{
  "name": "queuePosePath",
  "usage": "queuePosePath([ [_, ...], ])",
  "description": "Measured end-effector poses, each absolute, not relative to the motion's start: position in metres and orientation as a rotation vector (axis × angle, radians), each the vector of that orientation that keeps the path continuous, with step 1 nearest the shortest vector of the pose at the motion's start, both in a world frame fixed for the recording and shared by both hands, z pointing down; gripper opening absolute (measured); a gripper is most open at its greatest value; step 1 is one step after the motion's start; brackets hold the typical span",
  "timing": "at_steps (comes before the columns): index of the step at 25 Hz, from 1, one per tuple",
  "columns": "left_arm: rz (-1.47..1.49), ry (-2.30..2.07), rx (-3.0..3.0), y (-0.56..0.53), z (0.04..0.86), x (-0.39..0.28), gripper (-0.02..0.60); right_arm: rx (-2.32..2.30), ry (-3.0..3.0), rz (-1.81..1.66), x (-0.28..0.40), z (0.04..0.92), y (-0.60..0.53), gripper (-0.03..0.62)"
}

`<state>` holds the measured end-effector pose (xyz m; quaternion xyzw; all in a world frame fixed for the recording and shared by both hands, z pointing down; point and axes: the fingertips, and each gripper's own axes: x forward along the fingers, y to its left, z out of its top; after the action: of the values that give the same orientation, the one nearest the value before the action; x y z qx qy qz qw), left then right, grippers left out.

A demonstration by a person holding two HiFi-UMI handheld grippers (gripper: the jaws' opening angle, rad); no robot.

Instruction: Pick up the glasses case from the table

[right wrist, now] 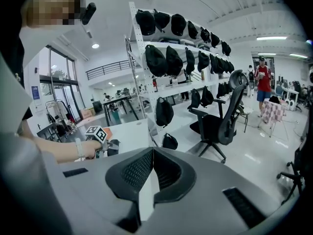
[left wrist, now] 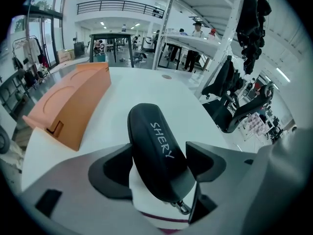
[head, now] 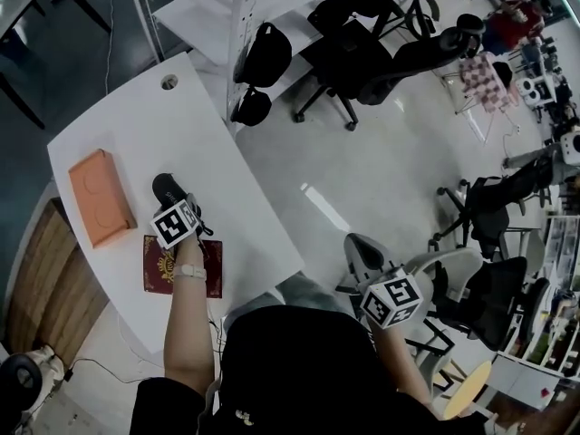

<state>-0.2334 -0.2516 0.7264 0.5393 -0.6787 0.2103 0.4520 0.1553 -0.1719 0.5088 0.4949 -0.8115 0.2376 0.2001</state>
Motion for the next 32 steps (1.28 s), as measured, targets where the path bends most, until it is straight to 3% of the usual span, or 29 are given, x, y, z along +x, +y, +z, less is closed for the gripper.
queuePosePath([
  [3, 0.503, -1.695, 1.374, -0.249, 0.714, -0.233, 0.290, 1.364, -2.286, 0.667, 0.154, 0.509, -0.172, 0.029],
  [6, 0.538, -1.671, 1.417, -0.243, 0.711, -0.227, 0.267, 1.338, -2.306, 0.667, 0.152, 0.509, -0.172, 0.029],
  [14, 0.761, -1.549, 1.571, -0.239, 0.717, -0.199, 0.279, 1.303, -2.330, 0.677, 0.156, 0.509, -0.168, 0.029],
  [18, 0.822, -1.531, 1.547, -0.238, 0.732, -0.202, 0.338, 1.306, -2.327, 0.691, 0.160, 0.510, -0.164, 0.029],
  [32, 0.988, -1.515, 1.470, -0.239, 0.777, -0.194, 0.364, 1.367, -2.310, 0.707, 0.179, 0.511, -0.167, 0.029],
])
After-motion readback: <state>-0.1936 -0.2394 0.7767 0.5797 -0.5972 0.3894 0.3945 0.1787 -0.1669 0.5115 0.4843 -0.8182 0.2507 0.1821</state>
